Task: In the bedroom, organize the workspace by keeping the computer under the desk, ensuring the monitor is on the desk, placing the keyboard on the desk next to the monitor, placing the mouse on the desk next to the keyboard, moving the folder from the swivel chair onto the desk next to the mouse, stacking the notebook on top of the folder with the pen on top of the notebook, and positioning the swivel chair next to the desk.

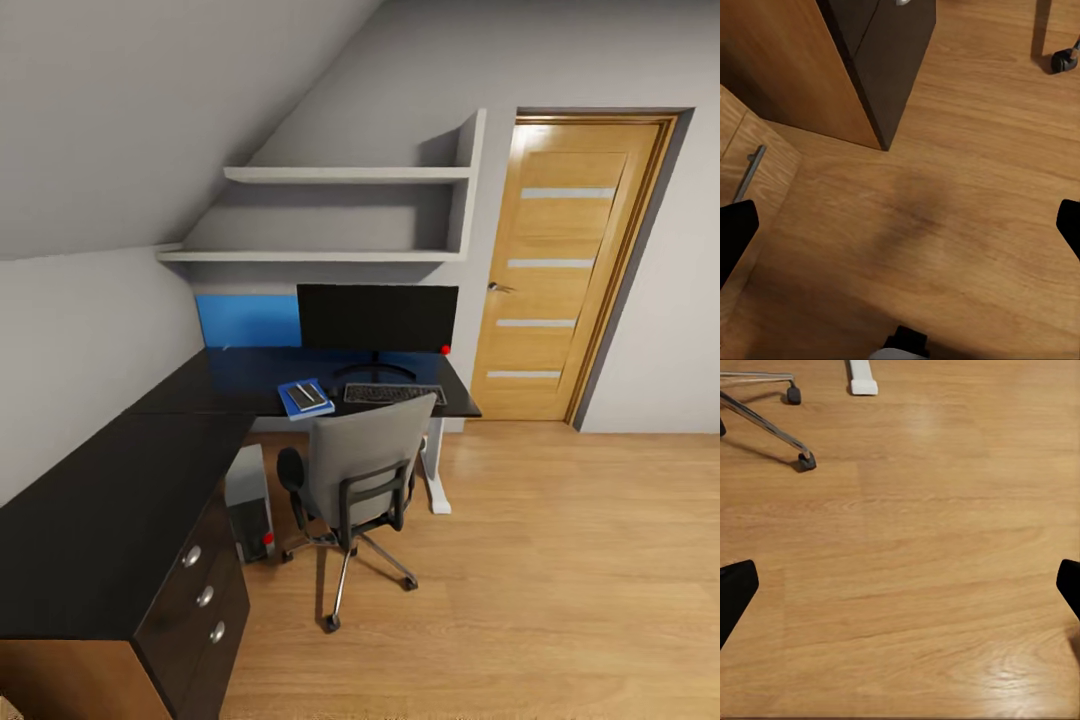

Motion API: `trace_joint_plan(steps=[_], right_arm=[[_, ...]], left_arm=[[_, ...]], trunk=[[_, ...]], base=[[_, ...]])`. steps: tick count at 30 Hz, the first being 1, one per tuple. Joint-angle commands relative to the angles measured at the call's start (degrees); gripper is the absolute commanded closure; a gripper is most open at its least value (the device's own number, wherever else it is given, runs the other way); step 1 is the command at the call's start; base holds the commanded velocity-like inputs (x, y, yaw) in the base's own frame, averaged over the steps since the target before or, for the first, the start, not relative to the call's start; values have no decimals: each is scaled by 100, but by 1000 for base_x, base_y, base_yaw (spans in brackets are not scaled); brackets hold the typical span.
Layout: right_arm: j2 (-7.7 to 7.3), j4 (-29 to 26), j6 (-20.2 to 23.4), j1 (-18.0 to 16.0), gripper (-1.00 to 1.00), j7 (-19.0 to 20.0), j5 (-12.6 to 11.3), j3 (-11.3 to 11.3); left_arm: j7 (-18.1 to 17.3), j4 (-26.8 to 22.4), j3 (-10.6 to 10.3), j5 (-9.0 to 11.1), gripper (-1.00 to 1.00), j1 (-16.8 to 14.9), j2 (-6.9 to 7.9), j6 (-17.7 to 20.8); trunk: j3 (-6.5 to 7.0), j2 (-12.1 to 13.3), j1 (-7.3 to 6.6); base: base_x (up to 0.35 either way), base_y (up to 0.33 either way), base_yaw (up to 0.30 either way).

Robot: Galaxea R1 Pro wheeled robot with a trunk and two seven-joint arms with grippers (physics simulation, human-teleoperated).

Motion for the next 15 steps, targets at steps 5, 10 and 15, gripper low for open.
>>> trace_joint_plan(steps=[5,10,15], right_arm=[[0,-1,31,-6,-100,-47,1,49],[-7,-2,126,-11,-100,-41,9,49],[-9,-1,165,-11,-100,-40,10,49]], left_arm=[[53,-2,-55,-1,-100,-3,-1,-3],[53,-2,-50,-1,-100,-3,1,-3],[53,-2,-48,-1,-100,-3,5,-3]], trunk=[[-51,-5,0],[-95,-5,0],[-139,-5,0]], base=[[0,0,73],[0,0,81],[0,0,83]])
